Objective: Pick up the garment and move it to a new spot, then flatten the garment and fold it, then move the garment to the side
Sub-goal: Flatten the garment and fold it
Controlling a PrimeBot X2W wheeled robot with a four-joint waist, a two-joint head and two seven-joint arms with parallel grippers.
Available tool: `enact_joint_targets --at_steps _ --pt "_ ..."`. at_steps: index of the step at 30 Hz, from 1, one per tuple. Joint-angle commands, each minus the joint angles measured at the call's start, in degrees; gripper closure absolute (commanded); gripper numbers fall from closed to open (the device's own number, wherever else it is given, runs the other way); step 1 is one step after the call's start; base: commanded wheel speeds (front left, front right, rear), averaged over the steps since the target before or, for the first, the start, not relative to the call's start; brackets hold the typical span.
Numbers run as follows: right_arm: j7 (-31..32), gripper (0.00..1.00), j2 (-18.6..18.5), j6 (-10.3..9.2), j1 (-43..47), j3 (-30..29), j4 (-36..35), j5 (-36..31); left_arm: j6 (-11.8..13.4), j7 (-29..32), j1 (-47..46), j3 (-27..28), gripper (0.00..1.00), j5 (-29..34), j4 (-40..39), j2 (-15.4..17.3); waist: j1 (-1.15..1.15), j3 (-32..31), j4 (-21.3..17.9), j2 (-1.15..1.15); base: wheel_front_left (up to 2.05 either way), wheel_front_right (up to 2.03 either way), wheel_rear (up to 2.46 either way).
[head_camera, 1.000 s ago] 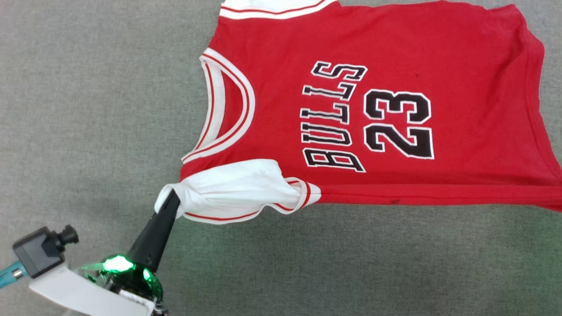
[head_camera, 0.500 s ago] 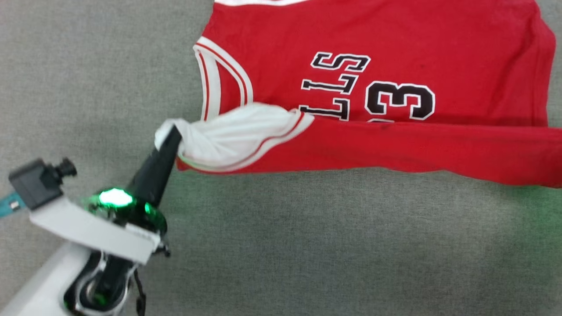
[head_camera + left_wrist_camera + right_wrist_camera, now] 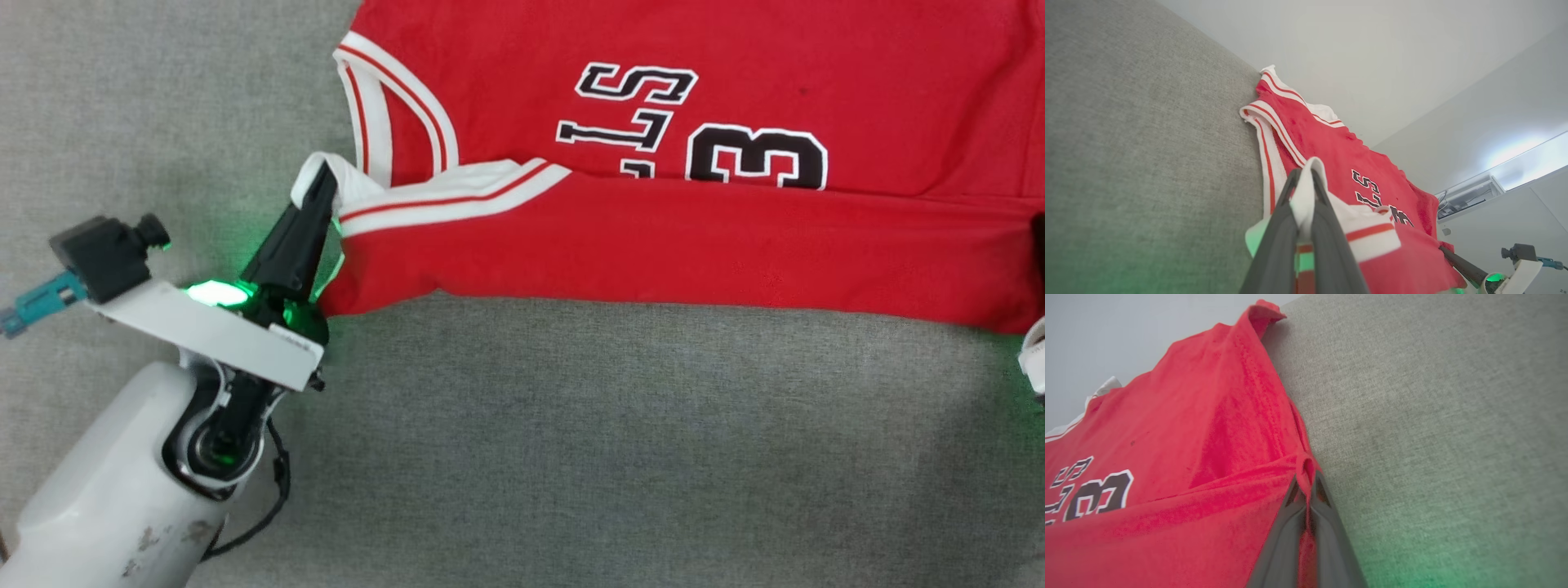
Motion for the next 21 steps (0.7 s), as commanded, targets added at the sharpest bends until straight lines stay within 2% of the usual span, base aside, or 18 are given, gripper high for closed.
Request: enact_joint_targets --at_steps 1,5,13,14,15,16,18,19,21 --pt "-0.5 1.0 -0.4 -0.06 -0.8 0.1 0.7 -0.7 0.2 0.1 0.5 0.2 1.0 0.9 2.5 0.1 0.0 0.6 -0.1 0.0 0.0 0.0 0.0" --pt "-2.4 1.0 -0.7 -0.09 -1.1 1.6 4.6 -1.4 0.2 0.1 0.2 0.7 1.0 4.0 6.5 -1.0 0.0 1.3 -0.2 0.0 0.0 0.0 0.0" --pt "-5.2 1.0 -1.8 -0.09 -2.0 4.4 8.6 -1.9 0.2 0.3 -1.2 -4.1 1.0 7.1 10.9 -0.1 0.0 0.7 -0.6 0.0 0.0 0.0 0.0" --pt "-5.5 1.0 -2.0 -0.09 -2.0 4.7 8.8 -1.7 0.2 0.3 -1.3 -4.5 0.83 6.7 11.1 0.1 0.0 0.3 -0.6 0.0 0.0 0.0 0.0" --pt "-6.0 1.0 -2.1 -0.08 -2.0 5.1 8.9 -1.4 0.2 0.3 -1.4 -4.9 0.47 6.3 11.2 0.3 0.0 -0.1 -0.6 0.0 0.0 0.0 0.0" --pt "-6.4 0.97 -2.3 -0.08 -2.1 5.4 8.9 -1.3 0.2 0.3 -1.6 -5.6 0.0 6.0 11.1 0.7 0.0 -0.5 -0.7 0.0 0.0 0.0 0.0" --pt "-7.2 0.48 -2.8 -0.07 -1.8 5.9 9.0 -1.2 0.4 1.1 -1.9 -7.9 0.0 4.9 11.1 1.8 0.0 -1.7 -0.6 0.0 0.0 0.0 0.0" --pt "-7.7 0.02 -3.1 -0.06 -1.6 6.1 8.9 -1.5 0.4 1.6 -2.3 -8.9 0.0 4.7 10.7 2.5 0.0 -2.3 -0.5 0.0 0.0 0.0 0.0" --pt "-8.2 0.0 -3.5 -0.06 -1.3 6.6 8.1 -2.2 0.4 3.6 -4.0 -10.8 0.0 3.9 10.1 4.2 0.0 -3.5 -0.2 0.0 0.0 0.0 0.0"
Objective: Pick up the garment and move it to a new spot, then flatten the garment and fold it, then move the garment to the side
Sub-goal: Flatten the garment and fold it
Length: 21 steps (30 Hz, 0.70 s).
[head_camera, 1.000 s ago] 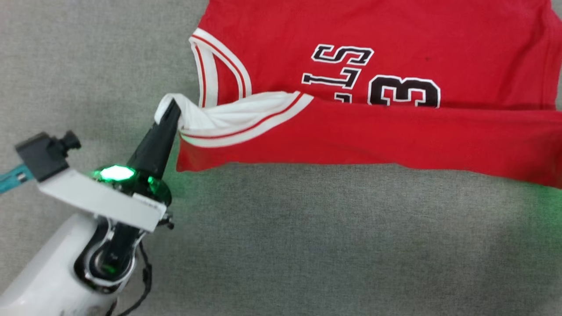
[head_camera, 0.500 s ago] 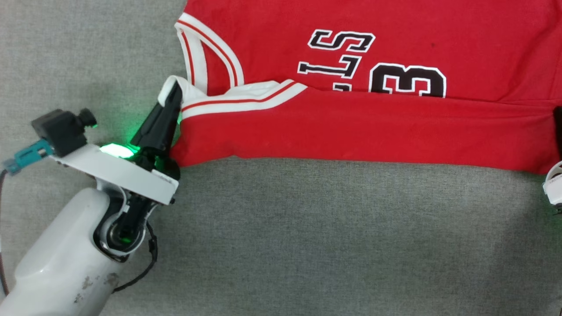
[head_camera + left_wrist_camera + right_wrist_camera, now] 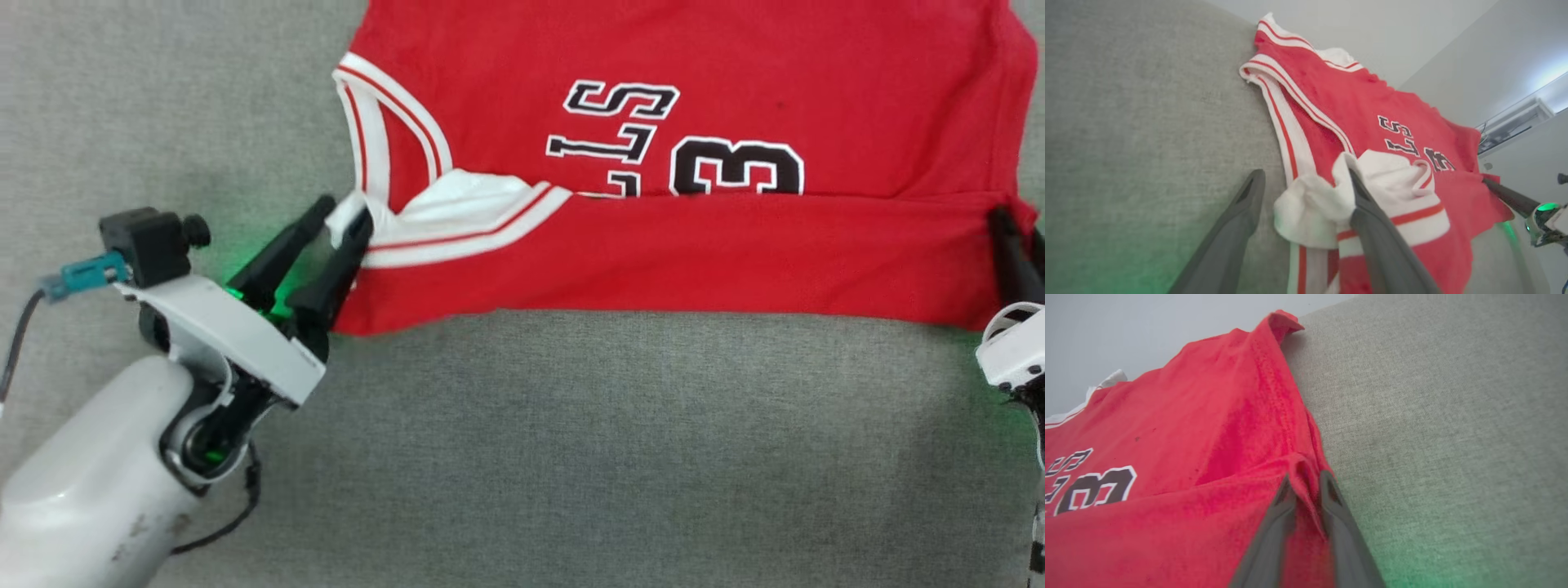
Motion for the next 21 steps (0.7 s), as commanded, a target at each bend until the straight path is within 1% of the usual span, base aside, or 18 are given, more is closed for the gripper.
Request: enact_joint_targets --at_steps 1,6,8,10,12,14,19,21 --pt "-0.3 0.0 -0.2 -0.06 0.4 0.2 -0.4 -0.2 0.5 1.3 0.5 -1.2 0.0 -0.7 1.3 1.5 0.0 -1.9 0.5 0.0 0.0 0.0 0.0" --pt "-0.6 0.0 -0.5 -0.06 1.4 0.3 -2.9 0.0 0.3 8.7 -5.4 -3.8 0.0 -1.7 0.2 6.5 0.0 -5.1 1.1 0.0 0.0 0.0 0.0" --pt "-0.5 0.0 -0.5 -0.06 1.7 0.2 -3.9 0.3 0.3 12.5 -7.2 -5.1 0.0 -0.9 -0.3 8.5 0.0 -6.3 1.3 0.0 0.0 0.0 0.0" --pt "-0.1 0.0 -0.5 -0.06 1.9 0.3 -4.9 0.5 0.5 15.9 -9.5 -5.3 0.0 -1.0 -0.4 10.1 0.0 -7.3 1.2 0.0 0.0 0.0 0.0" --pt "0.1 0.0 -0.8 -0.06 2.4 0.3 -5.5 1.0 1.1 20.7 -11.2 -6.1 0.0 -1.8 -1.3 11.1 0.0 -8.0 1.2 0.0 0.0 0.0 0.0" --pt "0.4 0.0 -0.4 -0.06 3.1 0.5 -6.5 0.9 2.3 26.7 -12.6 -7.0 0.0 -3.3 -2.9 12.1 0.0 -8.6 1.1 0.0 0.0 0.0 0.0" --pt "1.1 0.0 0.0 -0.06 3.8 0.6 -8.5 1.3 5.7 45.1 -15.2 -10.9 0.0 -8.7 -8.4 14.3 0.0 -8.8 0.3 0.0 0.0 0.0 0.0" --pt "1.1 0.0 0.3 -0.06 3.9 1.0 -9.1 1.5 7.1 50.4 -16.1 -11.9 0.0 -10.6 -9.6 14.7 0.0 -8.4 -0.3 0.0 0.0 0.0 0.0"
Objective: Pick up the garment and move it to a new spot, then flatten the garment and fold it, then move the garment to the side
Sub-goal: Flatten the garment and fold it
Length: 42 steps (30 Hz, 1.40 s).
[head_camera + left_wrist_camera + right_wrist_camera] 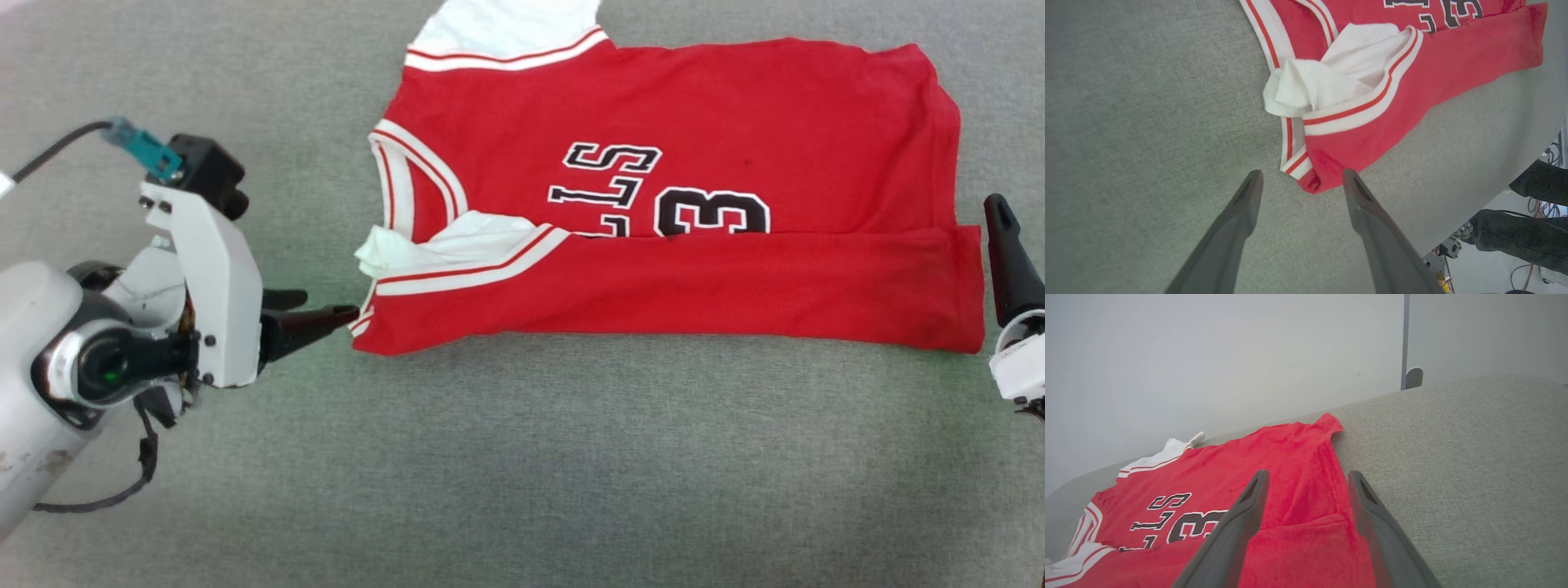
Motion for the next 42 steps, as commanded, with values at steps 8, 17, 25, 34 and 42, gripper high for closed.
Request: enact_joint_targets --at_steps 8,17,25,34,42 --pt "-0.4 0.0 1.0 -0.06 0.2 1.2 -0.5 0.7 2.3 6.7 -1.1 -1.6 0.0 -3.0 2.0 -1.4 0.0 2.7 -3.5 0.0 0.0 0.0 0.0" --pt "-0.4 0.0 1.5 -0.06 -0.2 1.2 -1.4 0.8 1.0 6.8 -0.4 -2.3 0.0 -3.0 7.4 -3.0 0.0 5.2 -5.9 0.0 0.0 0.0 0.0" --pt "2.1 0.0 0.6 -0.06 -1.0 2.9 -2.3 -0.2 -1.6 6.8 1.7 -3.0 0.42 -4.6 10.8 -5.4 0.0 7.0 -6.8 0.0 0.0 0.0 0.0" --pt "16.7 0.0 -7.3 -0.06 -0.1 8.8 -2.4 -2.9 -4.0 7.0 2.3 -3.5 1.0 -5.4 11.8 -8.1 0.0 7.2 -5.2 0.0 0.0 0.0 0.0" --pt "29.1 0.0 -12.4 -0.06 -3.4 10.2 -2.8 -3.8 -5.0 6.1 0.9 -3.3 1.0 -4.4 12.4 -9.9 0.0 7.9 -3.8 0.0 0.0 0.0 0.0"
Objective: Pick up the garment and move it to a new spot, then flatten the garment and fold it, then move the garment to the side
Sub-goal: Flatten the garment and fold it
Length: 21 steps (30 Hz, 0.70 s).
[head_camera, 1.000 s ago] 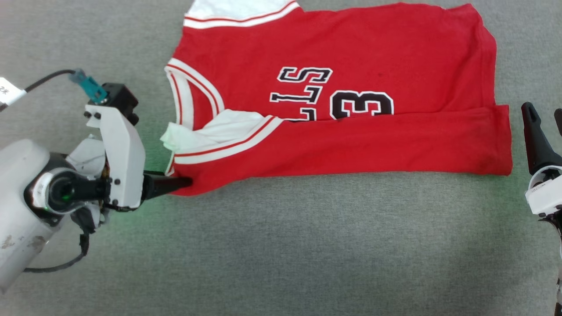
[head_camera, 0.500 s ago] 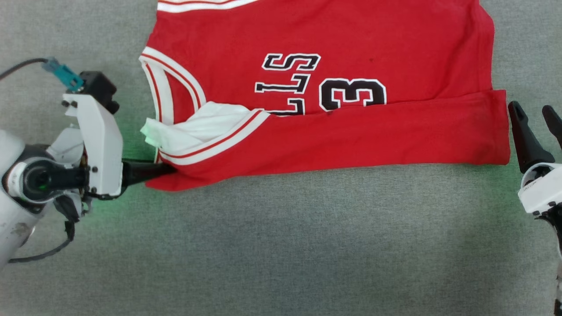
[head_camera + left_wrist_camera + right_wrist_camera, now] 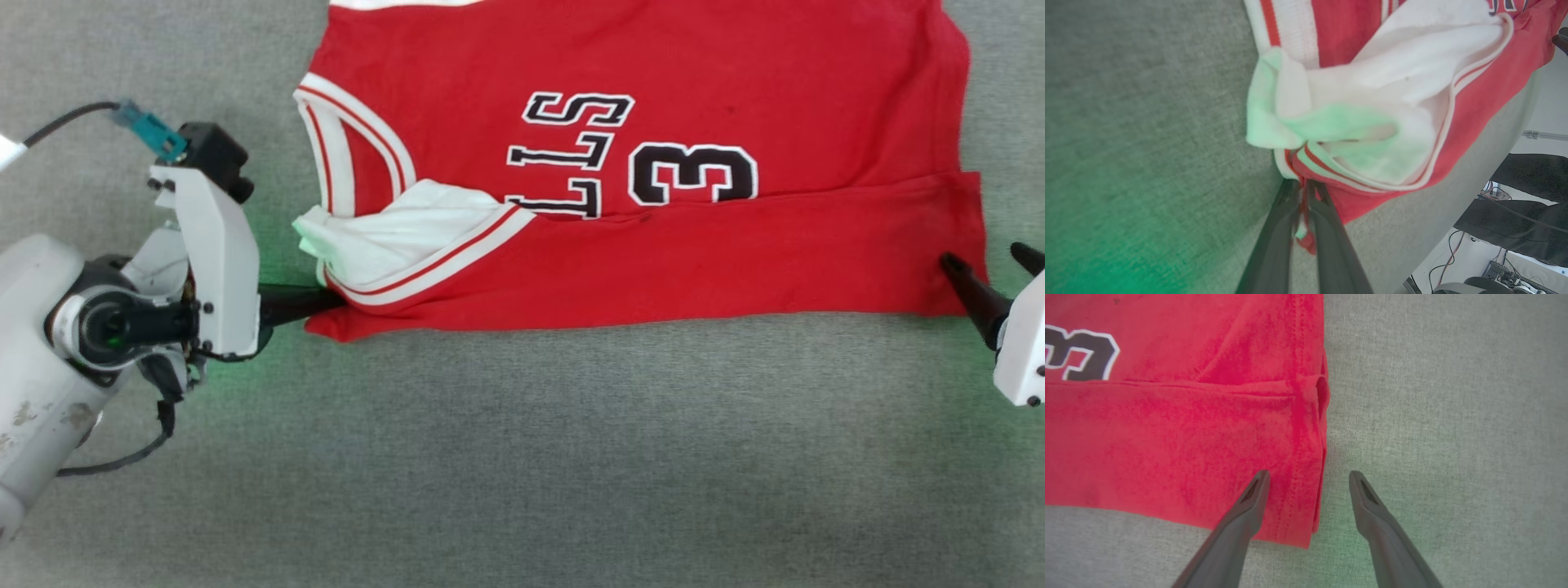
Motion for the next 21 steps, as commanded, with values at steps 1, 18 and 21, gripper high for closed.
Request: enact_joint_targets --at_steps 1,18,21 --pt "0.7 0.0 -0.1 -0.06 -0.4 0.0 0.0 -0.3 0.0 0.3 2.7 -2.9 1.0 0.6 0.3 -3.8 0.0 0.4 0.4 0.0 0.0 0.0 0.0" --pt "6.6 1.0 1.6 -0.06 0.8 -1.3 2.2 1.3 -1.1 -3.0 2.7 -1.7 1.0 1.5 1.2 -3.8 0.0 -0.7 1.3 0.0 0.0 0.0 0.0" --pt "6.5 1.0 1.3 -0.06 2.4 -2.1 1.0 1.7 -1.2 -4.1 4.3 -1.2 1.0 0.9 -1.0 -2.0 0.0 -1.8 1.2 0.0 0.0 0.0 0.0"
